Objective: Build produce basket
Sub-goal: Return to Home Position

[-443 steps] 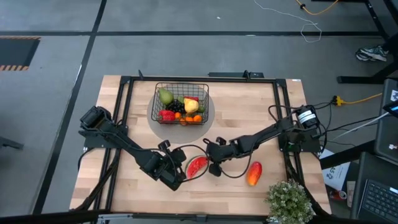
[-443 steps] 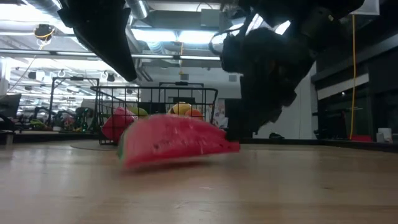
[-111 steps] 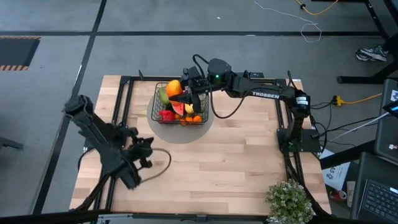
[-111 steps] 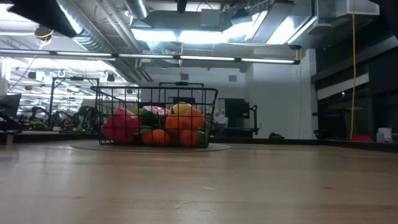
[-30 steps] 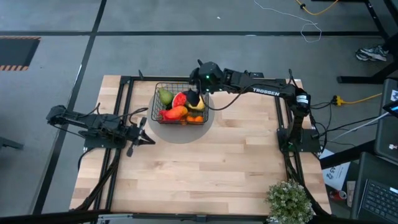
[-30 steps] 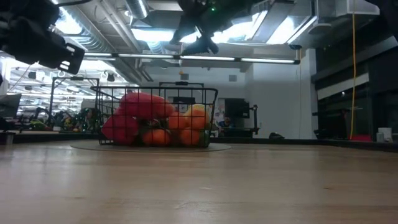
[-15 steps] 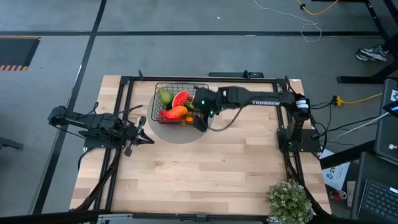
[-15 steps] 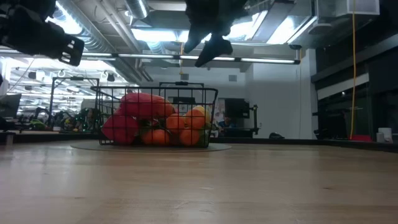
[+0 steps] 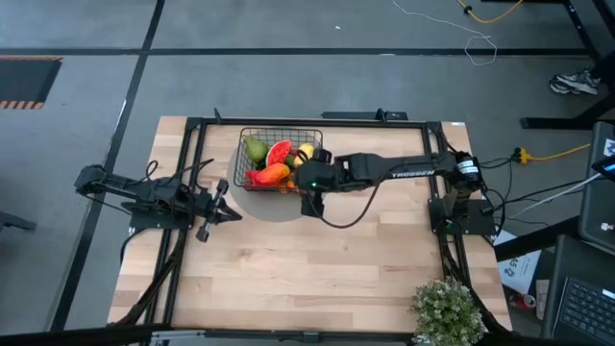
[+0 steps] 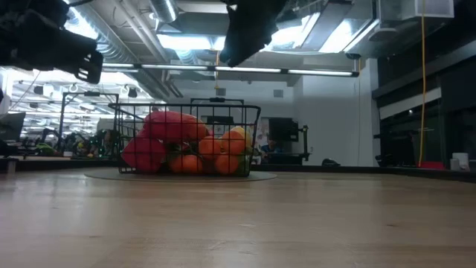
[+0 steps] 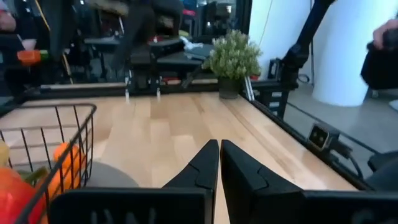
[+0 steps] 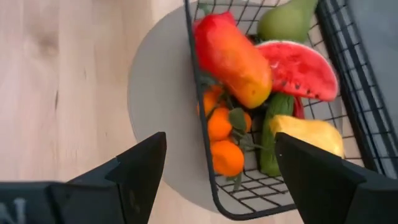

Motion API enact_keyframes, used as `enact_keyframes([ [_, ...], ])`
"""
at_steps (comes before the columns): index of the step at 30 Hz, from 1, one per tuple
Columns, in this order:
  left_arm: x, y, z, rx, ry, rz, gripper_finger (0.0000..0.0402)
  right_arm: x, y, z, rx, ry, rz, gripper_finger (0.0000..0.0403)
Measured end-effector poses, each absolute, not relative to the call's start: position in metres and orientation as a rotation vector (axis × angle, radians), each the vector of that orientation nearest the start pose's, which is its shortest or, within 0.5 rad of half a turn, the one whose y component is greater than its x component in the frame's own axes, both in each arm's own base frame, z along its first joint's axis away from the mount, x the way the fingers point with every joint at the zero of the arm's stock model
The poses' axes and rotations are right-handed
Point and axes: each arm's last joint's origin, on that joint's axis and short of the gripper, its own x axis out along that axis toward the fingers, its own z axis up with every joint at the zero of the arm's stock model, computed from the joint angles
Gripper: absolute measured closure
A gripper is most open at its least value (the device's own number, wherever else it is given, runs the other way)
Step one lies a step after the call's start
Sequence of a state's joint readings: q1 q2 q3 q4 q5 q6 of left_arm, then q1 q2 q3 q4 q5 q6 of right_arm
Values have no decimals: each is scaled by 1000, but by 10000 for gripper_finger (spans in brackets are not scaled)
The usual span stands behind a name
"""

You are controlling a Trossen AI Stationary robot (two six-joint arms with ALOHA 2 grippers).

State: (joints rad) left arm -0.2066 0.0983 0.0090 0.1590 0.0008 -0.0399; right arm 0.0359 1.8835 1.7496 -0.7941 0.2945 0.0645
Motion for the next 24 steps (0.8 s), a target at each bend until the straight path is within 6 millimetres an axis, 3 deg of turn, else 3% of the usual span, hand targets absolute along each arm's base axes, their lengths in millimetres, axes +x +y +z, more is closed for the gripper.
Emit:
enact_keyframes([
  [5, 101, -20, 173, -81, -53, -162, 388, 406, 8, 284, -110, 977, -179, 102],
  [13, 101, -20, 173, -82, -52, -159, 388, 389, 25, 228, -13, 1141, -158, 102],
  [20, 101, -20, 173, -82, -52, -158, 388, 370, 76, 198, -120, 1169, -124, 102],
  [24, 101, -20, 173, -82, -52, -159, 388, 344, 102, 183, -252, 1181, -161, 102],
])
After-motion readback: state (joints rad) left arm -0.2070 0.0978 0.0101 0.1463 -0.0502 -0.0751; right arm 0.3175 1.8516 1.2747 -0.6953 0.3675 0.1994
